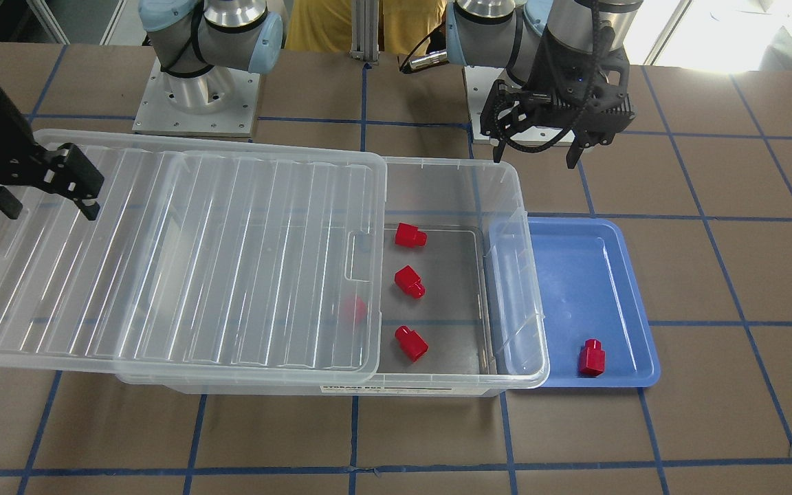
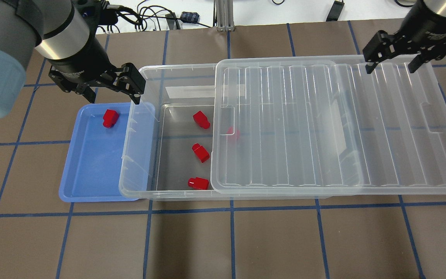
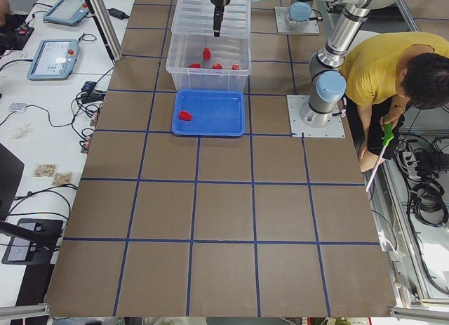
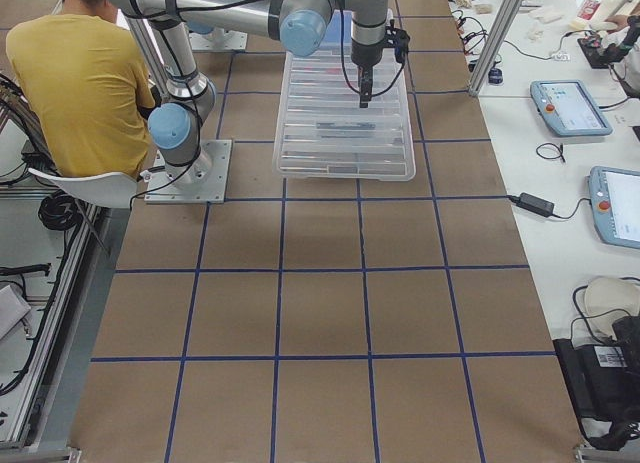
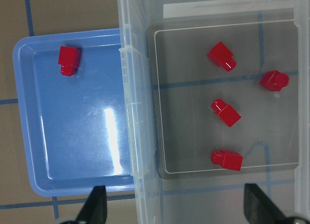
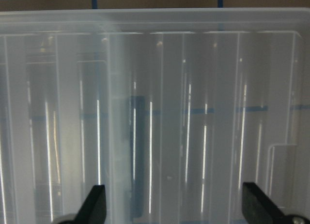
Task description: Place red block in blue tray from box
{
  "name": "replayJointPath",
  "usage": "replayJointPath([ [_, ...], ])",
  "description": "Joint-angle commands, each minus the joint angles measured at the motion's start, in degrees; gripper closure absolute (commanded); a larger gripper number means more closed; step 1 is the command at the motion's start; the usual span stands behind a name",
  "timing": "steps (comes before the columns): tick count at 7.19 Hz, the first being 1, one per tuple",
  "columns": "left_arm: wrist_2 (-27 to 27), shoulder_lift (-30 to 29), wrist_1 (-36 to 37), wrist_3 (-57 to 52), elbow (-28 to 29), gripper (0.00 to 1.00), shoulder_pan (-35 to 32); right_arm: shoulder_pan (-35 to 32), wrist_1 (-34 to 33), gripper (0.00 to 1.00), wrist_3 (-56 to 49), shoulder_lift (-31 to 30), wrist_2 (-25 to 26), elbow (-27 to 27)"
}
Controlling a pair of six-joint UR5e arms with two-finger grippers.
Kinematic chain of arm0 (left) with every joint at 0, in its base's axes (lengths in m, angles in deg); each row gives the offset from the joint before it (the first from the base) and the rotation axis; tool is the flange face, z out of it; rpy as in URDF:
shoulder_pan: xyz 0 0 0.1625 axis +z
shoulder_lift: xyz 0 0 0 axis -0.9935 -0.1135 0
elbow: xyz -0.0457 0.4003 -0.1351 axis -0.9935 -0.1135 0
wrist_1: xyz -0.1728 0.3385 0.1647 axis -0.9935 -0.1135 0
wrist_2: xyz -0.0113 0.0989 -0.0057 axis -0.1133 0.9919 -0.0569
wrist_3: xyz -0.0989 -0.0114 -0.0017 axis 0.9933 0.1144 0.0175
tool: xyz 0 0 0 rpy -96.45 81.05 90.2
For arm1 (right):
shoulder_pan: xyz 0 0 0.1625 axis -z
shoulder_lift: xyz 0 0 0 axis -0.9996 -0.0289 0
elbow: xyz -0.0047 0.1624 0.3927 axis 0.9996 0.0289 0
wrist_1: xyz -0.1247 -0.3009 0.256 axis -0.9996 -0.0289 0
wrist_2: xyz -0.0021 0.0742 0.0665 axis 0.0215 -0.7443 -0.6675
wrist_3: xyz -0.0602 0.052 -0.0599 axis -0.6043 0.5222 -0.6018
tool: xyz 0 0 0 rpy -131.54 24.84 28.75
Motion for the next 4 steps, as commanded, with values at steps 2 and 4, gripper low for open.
replayJointPath([
  [2, -0.5, 0.5, -0.1, -0.1, 0.6, 0.00, -0.1, 12.9, -0.6, 0.00, -14.6, 1.1, 2.5, -3.2],
  [4, -0.5, 0.5, -0.1, -0.1, 0.0, 0.00, -0.1, 18.1, -0.8, 0.00, -16.5, 3.8, 6.6, -4.3],
])
